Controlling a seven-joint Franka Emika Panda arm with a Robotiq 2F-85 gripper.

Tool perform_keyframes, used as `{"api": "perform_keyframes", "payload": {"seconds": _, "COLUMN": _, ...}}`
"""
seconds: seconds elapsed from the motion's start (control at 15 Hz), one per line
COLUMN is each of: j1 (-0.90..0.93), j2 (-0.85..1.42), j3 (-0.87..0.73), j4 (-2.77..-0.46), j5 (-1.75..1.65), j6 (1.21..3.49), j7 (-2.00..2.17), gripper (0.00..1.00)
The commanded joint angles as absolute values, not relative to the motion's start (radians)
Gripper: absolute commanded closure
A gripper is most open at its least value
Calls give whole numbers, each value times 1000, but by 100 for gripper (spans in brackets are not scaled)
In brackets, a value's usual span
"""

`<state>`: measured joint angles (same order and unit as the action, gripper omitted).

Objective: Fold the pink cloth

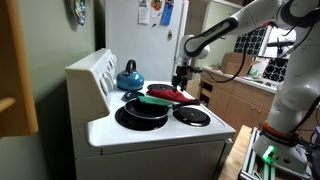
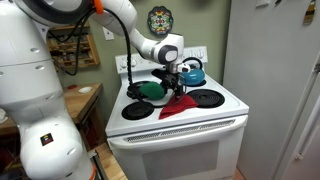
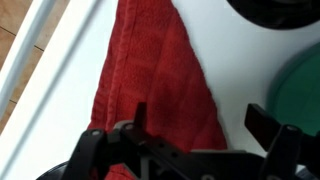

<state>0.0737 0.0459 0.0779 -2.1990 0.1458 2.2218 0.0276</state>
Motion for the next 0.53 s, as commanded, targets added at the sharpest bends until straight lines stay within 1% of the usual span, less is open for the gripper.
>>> {"api": "perform_keyframes", "payload": {"seconds": 0.0, "j1": 80, "j2": -30, "j3": 88, "j4": -2293, "j5": 165, "j6": 2185, "j7": -60, "gripper": 0}}
{"api": "perform_keyframes", "payload": {"seconds": 0.47, "j1": 78, "j2": -123, "j3": 79, "j4": -2434, "j5": 98, "j6": 2209, "j7": -67, "gripper": 0}}
